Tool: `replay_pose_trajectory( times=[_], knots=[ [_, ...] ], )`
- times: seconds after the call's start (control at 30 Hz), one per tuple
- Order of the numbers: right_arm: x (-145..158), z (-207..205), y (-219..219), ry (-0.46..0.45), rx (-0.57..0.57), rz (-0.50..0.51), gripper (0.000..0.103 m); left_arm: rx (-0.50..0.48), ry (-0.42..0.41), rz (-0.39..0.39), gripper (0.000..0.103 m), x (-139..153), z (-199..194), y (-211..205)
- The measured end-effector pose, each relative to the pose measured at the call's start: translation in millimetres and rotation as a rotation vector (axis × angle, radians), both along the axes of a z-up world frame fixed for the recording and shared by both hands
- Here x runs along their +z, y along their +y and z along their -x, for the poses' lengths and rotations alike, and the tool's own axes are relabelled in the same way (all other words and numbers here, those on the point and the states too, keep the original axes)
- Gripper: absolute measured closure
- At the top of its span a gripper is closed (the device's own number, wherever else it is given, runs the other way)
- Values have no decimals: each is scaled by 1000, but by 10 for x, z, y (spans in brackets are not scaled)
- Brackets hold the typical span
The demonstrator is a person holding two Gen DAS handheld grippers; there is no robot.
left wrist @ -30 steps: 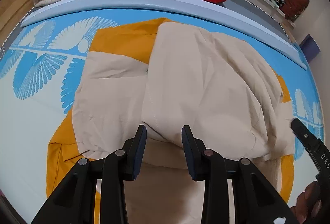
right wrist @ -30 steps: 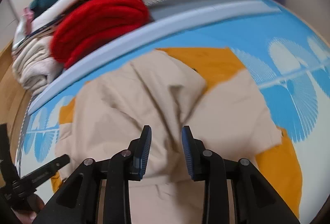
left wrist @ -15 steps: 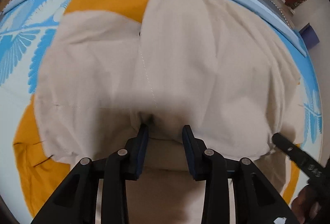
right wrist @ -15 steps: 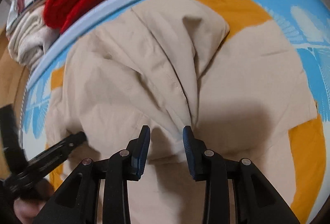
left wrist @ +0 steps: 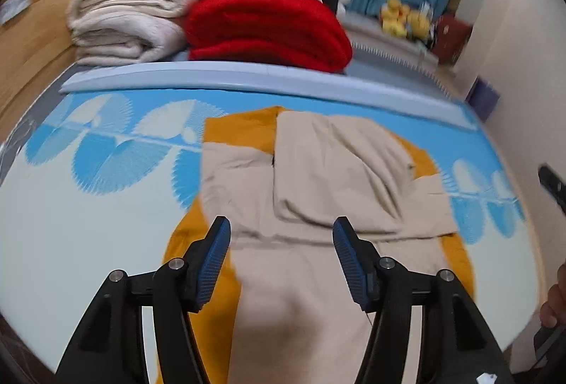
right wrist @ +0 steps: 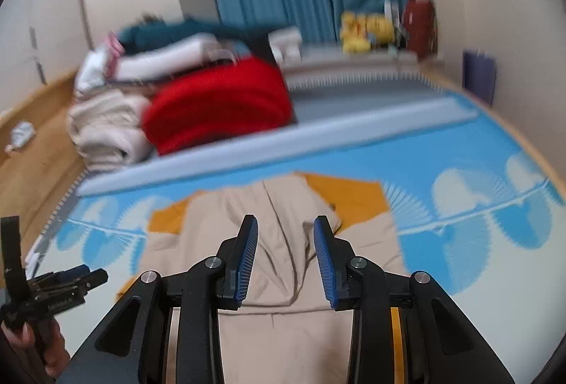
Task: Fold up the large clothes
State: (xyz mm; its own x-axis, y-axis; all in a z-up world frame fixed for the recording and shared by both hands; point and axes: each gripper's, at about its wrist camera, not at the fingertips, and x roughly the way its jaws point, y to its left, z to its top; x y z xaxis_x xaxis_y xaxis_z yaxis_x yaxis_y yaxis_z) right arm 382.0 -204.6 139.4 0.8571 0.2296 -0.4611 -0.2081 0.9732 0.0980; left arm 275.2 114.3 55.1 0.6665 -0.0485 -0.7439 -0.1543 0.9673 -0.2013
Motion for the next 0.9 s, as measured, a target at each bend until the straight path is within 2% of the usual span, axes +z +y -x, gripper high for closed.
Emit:
replay_pose_trajectory(
  times=[0.07, 0.1, 0.13, 0.17, 0.2, 0.23, 0.27, 0.3, 0.33, 0.37, 0.4, 0.43, 0.5, 0.6, 0.63, 0.7, 0.77, 0.8, 0.87, 0.9],
  knots=[
    [90, 456, -215, -11, 8, -2, 69, 17, -40, 26, 50, 85, 450, 64],
    [94, 664, -322, -11, 13, 5, 69, 16, -59, 21, 54, 101, 686, 94],
    [73, 864, -428, -12, 16, 22, 69, 12, -77, 15, 64, 82, 932, 128],
    [27, 1092, -556, -15, 11, 46, 70, 3, -87, 13, 69, 11, 1226, 183],
    [-36, 1281, -689, -16, 5, 62, 72, -2, -84, 20, 82, -67, 1405, 226],
    [-118, 1459, -818, -9, 1, 67, 85, 1, -73, 39, 94, -187, 1584, 332],
    [-244, 1619, -956, 13, -8, 63, 94, 26, -32, 81, 97, -369, 1779, 459],
    [-391, 1726, -1071, 35, -29, 56, 94, 65, 17, 126, 97, -499, 1873, 548],
    [-537, 1829, -1174, 58, -54, 51, 94, 110, 63, 217, 98, -630, 1966, 674],
    [-740, 1939, -1286, 98, -90, 59, 94, 127, 82, 286, 98, -702, 2027, 747],
    [-884, 1969, -1361, 146, -125, 80, 94, 140, 103, 323, 97, -772, 2070, 796],
    [-973, 1990, -1433, 178, -152, 87, 94, 156, 121, 305, 97, -807, 2085, 809],
    [-1117, 2085, -1634, 203, -174, 39, 93, 195, 146, 253, 98, -813, 2107, 823],
    [-1372, 2069, -1814, 284, -237, 61, 92, 194, 165, 272, 97, -743, 2120, 830],
    [-1448, 2021, -1868, 338, -245, 47, 90, 183, 161, 263, 90, -736, 2124, 826],
    [-1545, 1908, -1984, 410, -249, -36, 88, 162, 171, 212, 88, -819, 2131, 831],
    [-1655, 1806, -2082, 459, -298, -53, 79, 179, 195, 185, 88, -1015, 2141, 889],
    [-1721, 1749, -2131, 482, -316, -67, 77, 201, 203, 195, 88, -1149, 2150, 950],
    [-1894, 1623, -2199, 549, -349, -86, 73, 245, 308, 257, 92, -1405, 2070, 1082],
    [-1980, 1554, -2206, 588, -358, -76, 72, 238, 321, 293, 87, -1471, 2046, 1116]
  ],
)
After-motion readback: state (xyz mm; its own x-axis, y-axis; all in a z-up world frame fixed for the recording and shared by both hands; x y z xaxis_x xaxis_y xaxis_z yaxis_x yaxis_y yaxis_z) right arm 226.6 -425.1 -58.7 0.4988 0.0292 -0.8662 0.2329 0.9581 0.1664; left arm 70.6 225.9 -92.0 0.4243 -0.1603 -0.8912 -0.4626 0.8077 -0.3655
